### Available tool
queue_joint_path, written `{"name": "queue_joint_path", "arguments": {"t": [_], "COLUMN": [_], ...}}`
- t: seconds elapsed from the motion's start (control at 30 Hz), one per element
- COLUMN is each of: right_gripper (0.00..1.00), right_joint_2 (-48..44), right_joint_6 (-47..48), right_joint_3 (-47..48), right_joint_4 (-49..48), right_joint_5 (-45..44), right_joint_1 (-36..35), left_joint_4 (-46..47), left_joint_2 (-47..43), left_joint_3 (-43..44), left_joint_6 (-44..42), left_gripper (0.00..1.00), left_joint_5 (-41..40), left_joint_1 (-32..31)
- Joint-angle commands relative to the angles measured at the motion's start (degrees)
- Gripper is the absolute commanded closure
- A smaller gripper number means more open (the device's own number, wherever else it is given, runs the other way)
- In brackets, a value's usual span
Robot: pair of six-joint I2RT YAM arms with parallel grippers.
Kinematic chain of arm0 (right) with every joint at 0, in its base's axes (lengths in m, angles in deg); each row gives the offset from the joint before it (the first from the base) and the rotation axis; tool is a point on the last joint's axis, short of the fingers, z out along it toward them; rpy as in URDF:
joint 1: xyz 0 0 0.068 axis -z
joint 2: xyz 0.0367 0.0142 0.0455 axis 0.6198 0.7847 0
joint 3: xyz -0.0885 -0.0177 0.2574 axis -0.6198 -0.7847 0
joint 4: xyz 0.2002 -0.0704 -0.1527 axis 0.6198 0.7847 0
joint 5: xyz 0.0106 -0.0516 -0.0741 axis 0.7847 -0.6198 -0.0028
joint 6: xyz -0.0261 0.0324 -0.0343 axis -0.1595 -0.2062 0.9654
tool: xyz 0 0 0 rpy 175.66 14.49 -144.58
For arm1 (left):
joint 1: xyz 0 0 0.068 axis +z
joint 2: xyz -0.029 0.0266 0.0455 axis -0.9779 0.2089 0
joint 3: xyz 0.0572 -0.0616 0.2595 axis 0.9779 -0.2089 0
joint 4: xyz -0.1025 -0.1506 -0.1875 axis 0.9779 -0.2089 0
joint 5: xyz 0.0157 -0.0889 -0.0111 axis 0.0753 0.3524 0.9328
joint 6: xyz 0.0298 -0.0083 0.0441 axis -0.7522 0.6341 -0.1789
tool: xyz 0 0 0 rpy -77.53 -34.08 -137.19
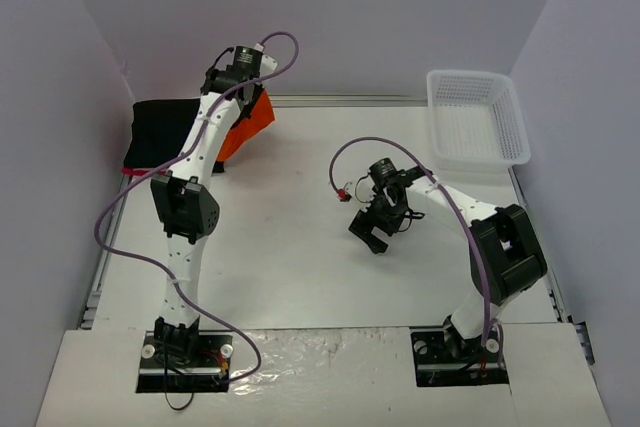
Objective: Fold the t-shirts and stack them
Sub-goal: Put the neatly folded tshirt into the corner of the board with the left arm
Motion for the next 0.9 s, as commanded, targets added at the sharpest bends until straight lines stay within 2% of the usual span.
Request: {"name": "queue_joint_path", "arguments": {"t": [0.0, 0.2, 0.47, 0.87], "right_gripper": [0.00, 0.00, 0.00, 0.00], "right_joint_2": [1.0, 2.4, 3.3, 1.9], "right_joint_6": [-0.8, -1.0, -1.2, -1.6], "right_joint_3": [-0.7, -0.7, -0.7, -0.7], "right_joint_4": [0.6, 0.3, 0.1, -0.3], "right_joint_5": [0.6, -0.2, -0.8, -1.7], "right_joint_1": [0.5, 0.6, 1.1, 5.2], "left_joint_4": [-2.2, -1.3, 0.3, 9.2], "left_joint_2": [0.3, 0.8, 0.9, -0.3], "left_joint_3": [5.4, 5.6, 4.5, -6.9], "left_joint_6": [-3.3, -4.3, -1.5, -0.7], "left_gripper": [0.98, 0.98, 0.98, 0.97], "left_joint_5": [-3.9, -4.0, 1.9, 9.5], "left_joint_1": [0.2, 2.2, 12.2, 23.9]}}
